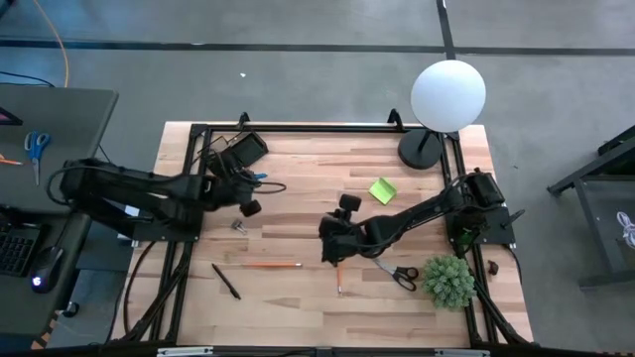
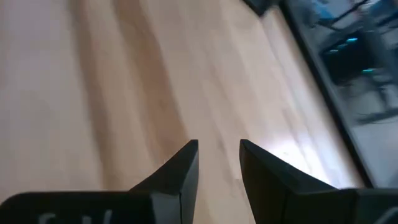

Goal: Pick and place office supplies into organizer
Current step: Put the blue eraser into the bottom left section of the desk organizer

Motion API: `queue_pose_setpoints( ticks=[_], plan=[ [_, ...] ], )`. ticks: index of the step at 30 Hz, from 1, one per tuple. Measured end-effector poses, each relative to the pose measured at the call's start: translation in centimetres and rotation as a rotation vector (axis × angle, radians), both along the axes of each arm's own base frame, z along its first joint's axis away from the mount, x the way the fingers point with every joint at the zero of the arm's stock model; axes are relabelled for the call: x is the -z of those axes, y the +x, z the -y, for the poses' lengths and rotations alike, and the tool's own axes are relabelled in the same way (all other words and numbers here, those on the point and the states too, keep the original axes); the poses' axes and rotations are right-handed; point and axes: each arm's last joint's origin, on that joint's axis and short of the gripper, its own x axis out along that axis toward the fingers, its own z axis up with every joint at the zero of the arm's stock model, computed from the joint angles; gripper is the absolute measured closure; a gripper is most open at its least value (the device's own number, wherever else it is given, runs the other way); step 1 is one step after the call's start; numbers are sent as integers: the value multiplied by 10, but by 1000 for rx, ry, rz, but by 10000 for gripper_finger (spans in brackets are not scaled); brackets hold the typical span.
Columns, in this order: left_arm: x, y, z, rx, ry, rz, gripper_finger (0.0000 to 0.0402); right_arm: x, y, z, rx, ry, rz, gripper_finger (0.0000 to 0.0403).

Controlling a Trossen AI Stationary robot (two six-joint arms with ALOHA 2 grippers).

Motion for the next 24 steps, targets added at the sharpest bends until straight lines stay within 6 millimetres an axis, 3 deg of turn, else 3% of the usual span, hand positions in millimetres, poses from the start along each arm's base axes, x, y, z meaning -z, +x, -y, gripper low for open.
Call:
queue_pose_setpoints(
  ticks=[5,9,15,24],
  plan=[
    [-33,-11,-16,-105,-124,-94,401,23,-11,11,33,-77,-24,295],
    [-44,-23,-30,-203,-248,-121,401,34,-11,20,14,-78,20,295],
    [-39,-36,-49,-344,-351,-129,401,42,-9,25,-53,-50,96,295],
    [-25,-49,-81,-631,-420,-135,401,44,-11,17,-97,-18,99,295]
  ],
)
